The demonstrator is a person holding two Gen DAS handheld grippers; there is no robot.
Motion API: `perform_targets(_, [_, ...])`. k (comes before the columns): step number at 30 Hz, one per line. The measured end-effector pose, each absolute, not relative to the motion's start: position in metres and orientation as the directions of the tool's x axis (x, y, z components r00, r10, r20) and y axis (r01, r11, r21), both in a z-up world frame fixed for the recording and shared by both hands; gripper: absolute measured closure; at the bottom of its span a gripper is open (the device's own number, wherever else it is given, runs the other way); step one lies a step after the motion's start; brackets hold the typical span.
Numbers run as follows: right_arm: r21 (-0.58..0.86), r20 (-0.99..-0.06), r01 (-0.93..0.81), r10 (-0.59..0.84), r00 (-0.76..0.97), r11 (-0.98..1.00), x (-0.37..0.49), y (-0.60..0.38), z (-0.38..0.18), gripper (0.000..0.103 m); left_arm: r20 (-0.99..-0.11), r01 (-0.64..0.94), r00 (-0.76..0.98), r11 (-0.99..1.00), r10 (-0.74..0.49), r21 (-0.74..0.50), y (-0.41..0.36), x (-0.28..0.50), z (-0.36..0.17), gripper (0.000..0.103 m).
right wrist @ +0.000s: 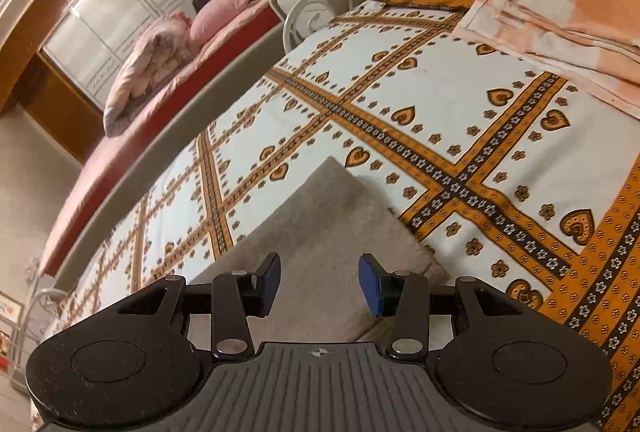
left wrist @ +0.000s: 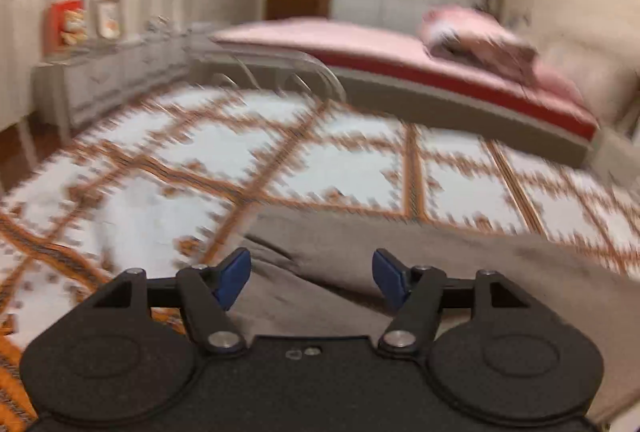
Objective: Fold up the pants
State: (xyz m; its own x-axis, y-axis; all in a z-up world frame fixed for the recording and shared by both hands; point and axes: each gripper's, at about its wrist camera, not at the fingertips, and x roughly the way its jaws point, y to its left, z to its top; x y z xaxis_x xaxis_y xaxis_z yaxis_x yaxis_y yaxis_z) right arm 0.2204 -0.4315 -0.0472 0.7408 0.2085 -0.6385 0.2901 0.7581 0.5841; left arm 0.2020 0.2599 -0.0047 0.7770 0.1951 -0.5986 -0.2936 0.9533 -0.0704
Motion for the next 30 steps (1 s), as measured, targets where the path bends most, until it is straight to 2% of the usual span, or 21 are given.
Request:
perform_targets(2, [0.577,-0.656,0.275,0.236,0.717,0.769,0.225,-0.425,-0.052,0.059,-0.68,-0.292,0.704,0.956,0.206,-0.012,0.256,0.22,-0.026,0.035])
perform_targets(3, [0.551,-0.694,0.295,0.233,0.681,0.781,0.229,-0.423,-0.058,0.059,-0.74,-0.297,0.641,0.955,0.204,0.006,0.258,0.229,-0.04,0.034])
perform_targets(4, [0.522,-0.737,0.32,0.228,0.637,0.79,0.233,-0.421,-0.067,0.059,-0.76,-0.278,0.615,0.96,0.213,0.044,0.255,0.233,-0.05,0.033])
perform_targets(6, [0.528,-0.729,0.313,0.232,0.644,0.789,0.233,-0.423,-0.067,0.059,-0.727,-0.248,0.635,0.96,0.26,0.126,0.243,0.233,-0.045,0.027])
perform_targets(10, [0.54,-0.651,0.282,0.182,0.737,0.793,0.217,-0.431,-0.046,0.059,-0.678,-0.262,0.689,0.96,0.256,0.097,0.235,0.222,-0.026,0.016])
perform_targets(12, [0.54,-0.63,0.279,0.162,0.759,0.794,0.213,-0.434,-0.04,0.059,-0.665,-0.255,0.7,0.961,0.261,0.109,0.233,0.223,-0.02,0.016])
perform_targets(20, [0.547,-0.65,0.309,0.162,0.742,0.778,0.2,-0.446,-0.042,0.058,-0.656,-0.221,0.716,0.969,0.238,0.11,0.226,0.223,-0.013,0.012])
perform_targets(24, [0.64,-0.632,0.333,0.229,0.74,0.692,0.188,-0.458,-0.053,0.055,-0.678,-0.196,0.701,0.974,0.221,0.115,0.223,0.226,-0.018,0.011])
perform_targets(30, [0.729,-0.6,0.382,0.26,0.757,0.568,0.174,-0.482,-0.064,0.054,-0.689,-0.18,0.698,0.979,0.196,0.097,0.216,0.23,-0.02,0.009])
